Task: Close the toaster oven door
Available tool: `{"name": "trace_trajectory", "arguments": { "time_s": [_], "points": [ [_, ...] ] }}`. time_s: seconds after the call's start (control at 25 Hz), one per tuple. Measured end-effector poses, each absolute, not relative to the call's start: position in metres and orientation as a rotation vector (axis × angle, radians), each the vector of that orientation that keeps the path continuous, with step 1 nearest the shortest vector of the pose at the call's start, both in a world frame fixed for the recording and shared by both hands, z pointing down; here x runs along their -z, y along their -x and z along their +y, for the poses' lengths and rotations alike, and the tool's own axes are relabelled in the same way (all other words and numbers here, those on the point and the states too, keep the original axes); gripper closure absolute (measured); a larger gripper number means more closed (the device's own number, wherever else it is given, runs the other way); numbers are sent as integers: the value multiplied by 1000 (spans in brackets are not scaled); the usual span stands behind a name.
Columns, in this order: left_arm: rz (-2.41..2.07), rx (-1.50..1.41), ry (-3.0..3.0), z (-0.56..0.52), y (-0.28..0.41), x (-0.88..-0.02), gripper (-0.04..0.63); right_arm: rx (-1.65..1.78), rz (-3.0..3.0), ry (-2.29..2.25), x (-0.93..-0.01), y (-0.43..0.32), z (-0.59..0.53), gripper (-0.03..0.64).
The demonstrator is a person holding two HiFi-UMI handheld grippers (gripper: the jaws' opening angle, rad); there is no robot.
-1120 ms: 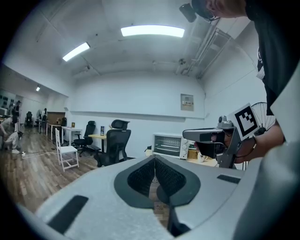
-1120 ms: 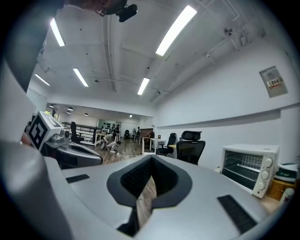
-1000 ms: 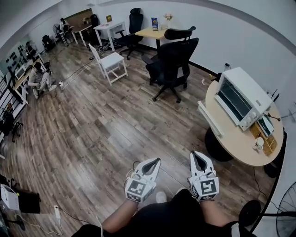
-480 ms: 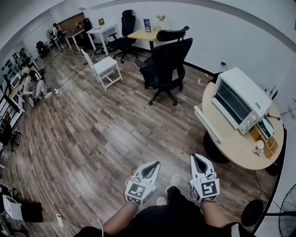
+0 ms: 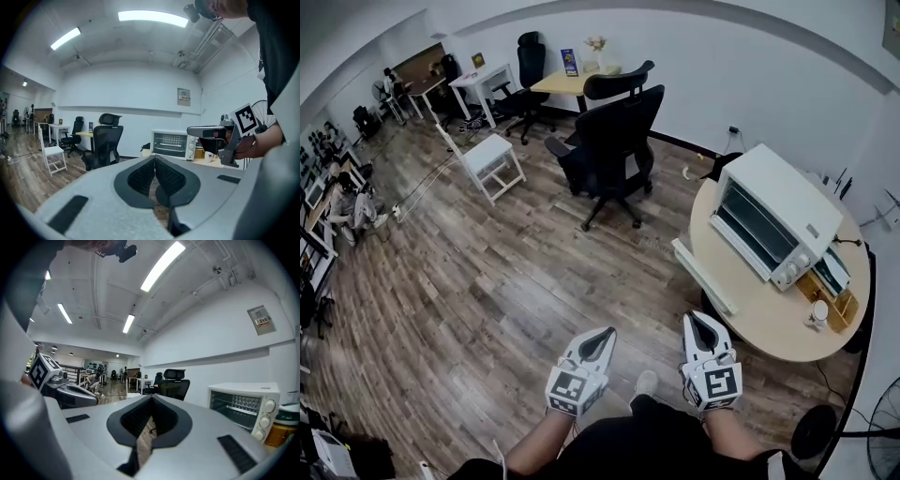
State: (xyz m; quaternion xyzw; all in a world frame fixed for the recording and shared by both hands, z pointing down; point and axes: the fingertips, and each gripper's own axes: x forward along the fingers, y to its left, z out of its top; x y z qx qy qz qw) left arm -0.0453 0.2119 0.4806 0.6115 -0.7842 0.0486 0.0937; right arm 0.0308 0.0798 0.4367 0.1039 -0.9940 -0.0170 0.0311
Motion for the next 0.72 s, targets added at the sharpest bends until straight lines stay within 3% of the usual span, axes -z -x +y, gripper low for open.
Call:
{"name": "trace_trajectory", "arguments": {
  "time_s": [0.72],
  "points": [
    [-2235,-205,-1951,75,113,-472,588,-1,-3025,-457,-441,14,-43,620]
  ]
}}
